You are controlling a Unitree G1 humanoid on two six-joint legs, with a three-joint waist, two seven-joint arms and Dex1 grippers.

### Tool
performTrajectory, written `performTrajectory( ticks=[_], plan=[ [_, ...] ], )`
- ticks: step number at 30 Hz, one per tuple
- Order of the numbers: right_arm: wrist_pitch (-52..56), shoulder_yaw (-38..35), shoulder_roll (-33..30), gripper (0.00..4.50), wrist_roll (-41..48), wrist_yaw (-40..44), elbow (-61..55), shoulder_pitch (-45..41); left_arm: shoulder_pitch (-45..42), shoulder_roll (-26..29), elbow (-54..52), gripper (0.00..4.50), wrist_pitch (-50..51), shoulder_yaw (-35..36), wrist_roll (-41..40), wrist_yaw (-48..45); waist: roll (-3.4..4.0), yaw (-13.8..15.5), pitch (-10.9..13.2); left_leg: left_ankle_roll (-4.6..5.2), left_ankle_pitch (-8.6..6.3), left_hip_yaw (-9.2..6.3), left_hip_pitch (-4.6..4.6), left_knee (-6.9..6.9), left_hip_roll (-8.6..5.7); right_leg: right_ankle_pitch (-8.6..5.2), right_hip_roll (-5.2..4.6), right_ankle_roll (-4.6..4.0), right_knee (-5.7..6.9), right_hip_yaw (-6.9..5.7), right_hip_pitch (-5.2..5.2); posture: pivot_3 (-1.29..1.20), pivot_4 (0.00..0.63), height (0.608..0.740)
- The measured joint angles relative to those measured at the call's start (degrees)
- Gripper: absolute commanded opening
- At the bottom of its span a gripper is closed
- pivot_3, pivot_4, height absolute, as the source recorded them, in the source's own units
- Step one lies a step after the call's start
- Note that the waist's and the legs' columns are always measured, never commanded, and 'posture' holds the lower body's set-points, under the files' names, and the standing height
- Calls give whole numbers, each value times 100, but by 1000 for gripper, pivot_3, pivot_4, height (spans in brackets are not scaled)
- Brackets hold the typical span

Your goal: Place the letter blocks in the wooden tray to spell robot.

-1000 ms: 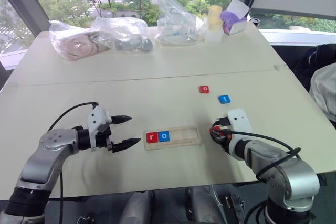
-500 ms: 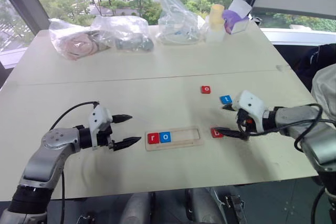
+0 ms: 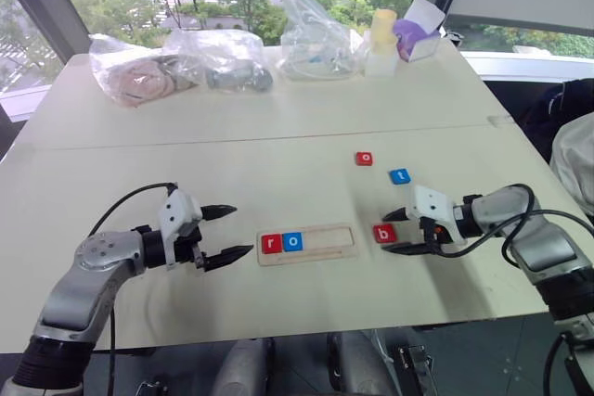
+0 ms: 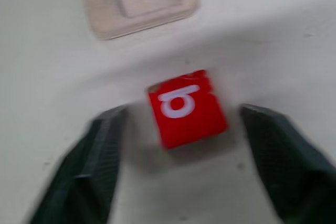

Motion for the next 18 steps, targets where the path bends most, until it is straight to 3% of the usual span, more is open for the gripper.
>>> performTrajectory(
  ticks=[1, 2, 12, 18],
  plan=[
    [-9, -9, 24, 1169, -4, -2, 1, -4, 0, 0, 0, 4500, 0, 0, 0, 1, 0, 0, 0, 0, 0, 0, 0, 0, 0, 0, 0, 0, 0, 0, 1, 0, 150, 740],
    [-1, -11, 34, 1140, -6, -4, 0, -6, -2, 0, 0, 4500, 0, 0, 0, 1, 0, 0, 0, 0, 0, 0, 0, 1, 0, 0, -1, 0, 0, 0, 1, 0, 150, 740],
    [882, 65, 461, 1140, 218, -76, -1465, -397, 12, 22, -79, 4500, 77, -11, -97, -133, 5, -7, 3, 0, 0, 0, -3, -2, 0, 1, -1, 1, 2, 2, -8, 0, 150, 740],
    [1439, 745, 963, 1140, 119, -231, -1960, -667, 16, 67, -248, 4500, 145, -29, -115, -205, 4, 37, 2, -1, 0, 0, -7, 0, -5, 0, -8, 0, -1, 0, -8, 0, 150, 740]
  ],
)
